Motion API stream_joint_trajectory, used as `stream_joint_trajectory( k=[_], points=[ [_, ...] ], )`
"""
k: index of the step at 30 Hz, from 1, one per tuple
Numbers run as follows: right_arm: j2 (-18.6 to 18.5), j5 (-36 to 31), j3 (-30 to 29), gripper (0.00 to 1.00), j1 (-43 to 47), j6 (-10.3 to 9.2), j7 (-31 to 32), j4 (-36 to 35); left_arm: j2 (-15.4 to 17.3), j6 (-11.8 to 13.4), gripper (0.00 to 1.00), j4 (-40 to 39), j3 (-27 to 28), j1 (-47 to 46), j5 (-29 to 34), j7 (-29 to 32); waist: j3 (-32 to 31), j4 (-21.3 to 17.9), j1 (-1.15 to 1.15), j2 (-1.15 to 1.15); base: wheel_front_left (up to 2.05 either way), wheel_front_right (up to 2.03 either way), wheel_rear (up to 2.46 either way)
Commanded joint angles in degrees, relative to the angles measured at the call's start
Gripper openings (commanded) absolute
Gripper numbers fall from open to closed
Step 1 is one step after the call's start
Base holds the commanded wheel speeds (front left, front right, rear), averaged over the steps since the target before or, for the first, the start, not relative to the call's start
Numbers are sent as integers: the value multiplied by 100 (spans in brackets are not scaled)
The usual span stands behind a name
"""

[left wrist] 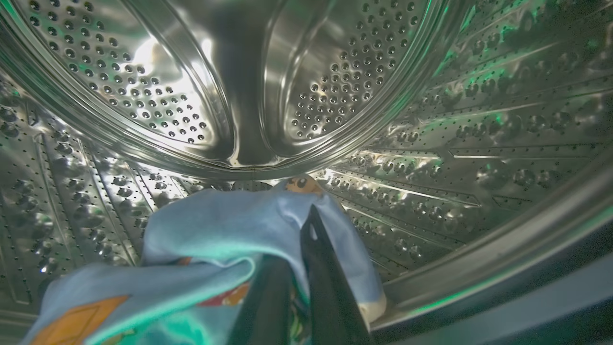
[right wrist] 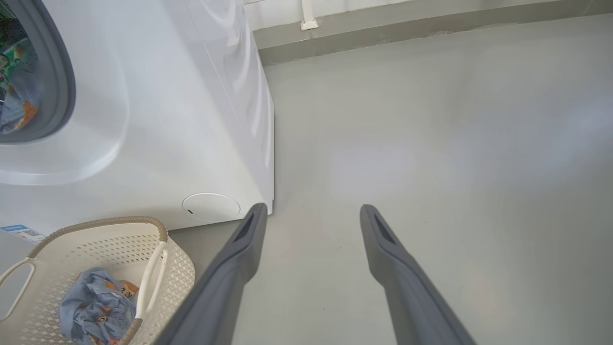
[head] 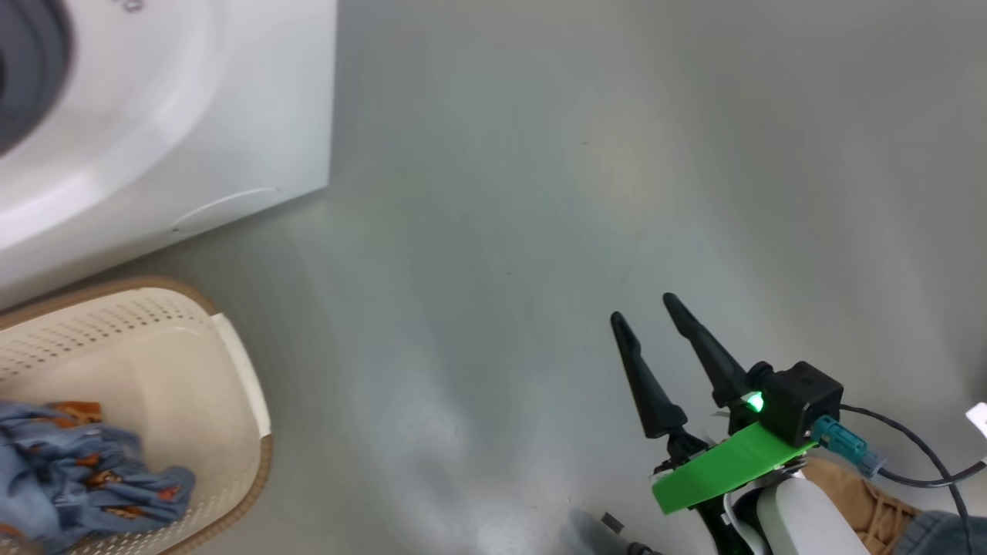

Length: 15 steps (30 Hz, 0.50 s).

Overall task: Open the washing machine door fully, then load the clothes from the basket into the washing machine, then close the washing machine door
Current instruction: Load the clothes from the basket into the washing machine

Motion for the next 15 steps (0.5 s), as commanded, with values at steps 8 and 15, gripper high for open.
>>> stream_joint_trajectory(
  k=[8,15],
  points=[
    [3,175,302,100,395,9,-27,-224,726,75,0,512,19,-979,176,214,368,-402,0,0,0,0,0],
    [3,208,302,100,536,9,-27,-331,859,138,0,787,-85,-1454,279,236,518,-477,0,0,0,0,0]
  ],
)
